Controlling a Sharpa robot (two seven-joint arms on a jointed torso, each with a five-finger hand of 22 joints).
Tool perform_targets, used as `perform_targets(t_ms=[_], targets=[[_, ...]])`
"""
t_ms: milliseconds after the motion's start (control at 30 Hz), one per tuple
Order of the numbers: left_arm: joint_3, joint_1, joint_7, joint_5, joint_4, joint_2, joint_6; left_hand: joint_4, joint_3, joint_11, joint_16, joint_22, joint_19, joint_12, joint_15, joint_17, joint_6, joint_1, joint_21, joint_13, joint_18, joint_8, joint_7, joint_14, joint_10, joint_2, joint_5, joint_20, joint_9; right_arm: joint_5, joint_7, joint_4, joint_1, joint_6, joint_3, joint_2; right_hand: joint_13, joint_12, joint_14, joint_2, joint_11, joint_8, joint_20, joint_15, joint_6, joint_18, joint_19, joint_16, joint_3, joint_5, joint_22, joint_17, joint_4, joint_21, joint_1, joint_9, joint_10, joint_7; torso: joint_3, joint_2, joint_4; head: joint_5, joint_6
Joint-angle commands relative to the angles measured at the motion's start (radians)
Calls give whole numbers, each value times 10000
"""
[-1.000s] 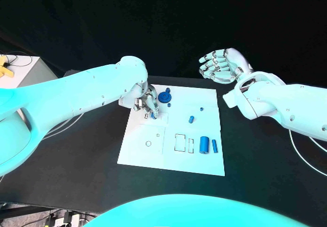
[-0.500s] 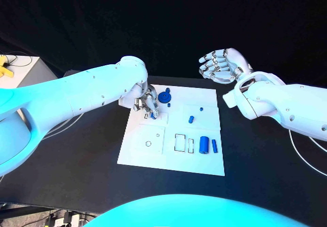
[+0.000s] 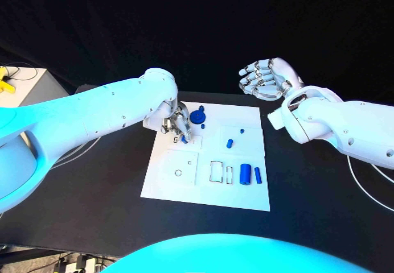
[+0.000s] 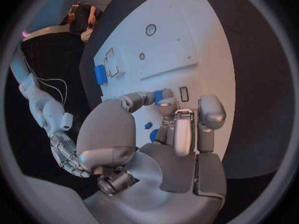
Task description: Assemble the parts on the task board
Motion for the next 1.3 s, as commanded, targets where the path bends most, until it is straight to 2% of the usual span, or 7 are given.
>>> perform_targets(t_ms=[33,1300], targets=[[-46,-86,-21,-209,12,5,-163,-1895,1842,-15,65,9,57,68,-19,2002,173,141,60,6,-84,29,-160,840,22,232,64,-25,-6,-22,143,13,-4,113,5,-1,-14,-67,3,22,76,26,42,47,-60,107,36,-39,15,61,-15,-19,-70,-37,-116,-17,-3,432,0,-2,7,-11,0],[-33,-82,16,-440,407,-290,-459,-1917,1849,-24,71,66,85,87,-23,2014,211,128,93,36,-95,25,-170,845,60,229,106,-28,8,-21,134,-16,-7,185,5,-14,-18,-76,-13,17,82,29,52,59,-63,103,22,-85,13,108,-81,-51,-84,-57,-135,-27,-9,437,-6,-7,-1,-33,0]])
